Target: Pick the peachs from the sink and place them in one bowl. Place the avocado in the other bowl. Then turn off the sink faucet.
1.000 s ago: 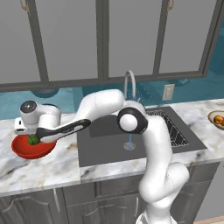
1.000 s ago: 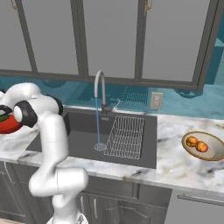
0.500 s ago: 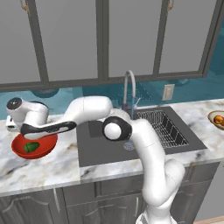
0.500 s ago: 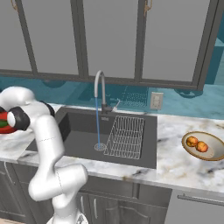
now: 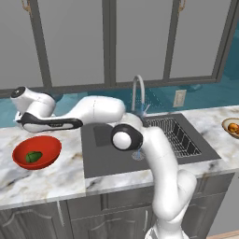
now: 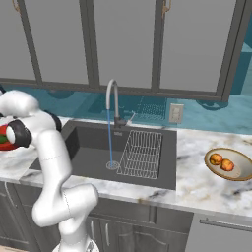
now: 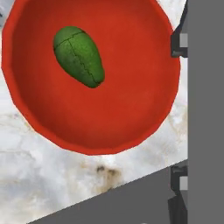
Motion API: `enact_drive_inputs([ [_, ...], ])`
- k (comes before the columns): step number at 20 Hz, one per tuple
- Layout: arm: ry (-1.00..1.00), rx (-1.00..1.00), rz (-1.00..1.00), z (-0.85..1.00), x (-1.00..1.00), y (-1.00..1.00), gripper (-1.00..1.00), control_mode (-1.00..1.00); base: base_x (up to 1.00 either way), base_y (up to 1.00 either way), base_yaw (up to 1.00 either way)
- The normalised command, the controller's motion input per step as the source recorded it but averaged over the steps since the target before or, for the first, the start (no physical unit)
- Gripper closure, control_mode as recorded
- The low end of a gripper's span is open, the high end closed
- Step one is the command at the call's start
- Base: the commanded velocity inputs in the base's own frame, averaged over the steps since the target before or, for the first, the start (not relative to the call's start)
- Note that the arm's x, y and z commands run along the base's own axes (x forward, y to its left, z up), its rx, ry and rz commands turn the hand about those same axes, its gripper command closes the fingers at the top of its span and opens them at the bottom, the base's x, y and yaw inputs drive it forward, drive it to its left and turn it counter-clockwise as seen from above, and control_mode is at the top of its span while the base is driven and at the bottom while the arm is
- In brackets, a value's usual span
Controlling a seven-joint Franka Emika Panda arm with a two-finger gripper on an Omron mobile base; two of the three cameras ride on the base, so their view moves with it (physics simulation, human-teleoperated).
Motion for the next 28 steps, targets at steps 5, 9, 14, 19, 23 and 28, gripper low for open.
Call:
enact_drive_inputs([
  [5, -0.07, 0.03, 0.01, -0.13, -0.5, -1.0, -1.0, -1.0, 0.0, 0.0, 0.0],
  [9, -0.17, 0.09, 0.06, -0.15, -0.67, -1.0, -1.0, -1.0, 0.0, 0.0, 0.0],
  [14, -0.28, 0.17, 0.13, 0.0, -0.74, -1.0, -1.0, -1.0, 0.0, 0.0, 0.0],
  [19, -0.33, 0.28, 0.18, 0.19, -0.64, -0.96, -1.0, -1.0, 0.0, 0.0, 0.0],
  [23, -0.17, 0.25, 0.14, 0.53, -0.5, -0.66, -1.0, -1.0, 0.0, 0.0, 0.0],
  [28, -0.03, 0.19, 0.07, 0.61, -0.38, -0.53, -1.0, -1.0, 0.0, 0.0, 0.0],
])
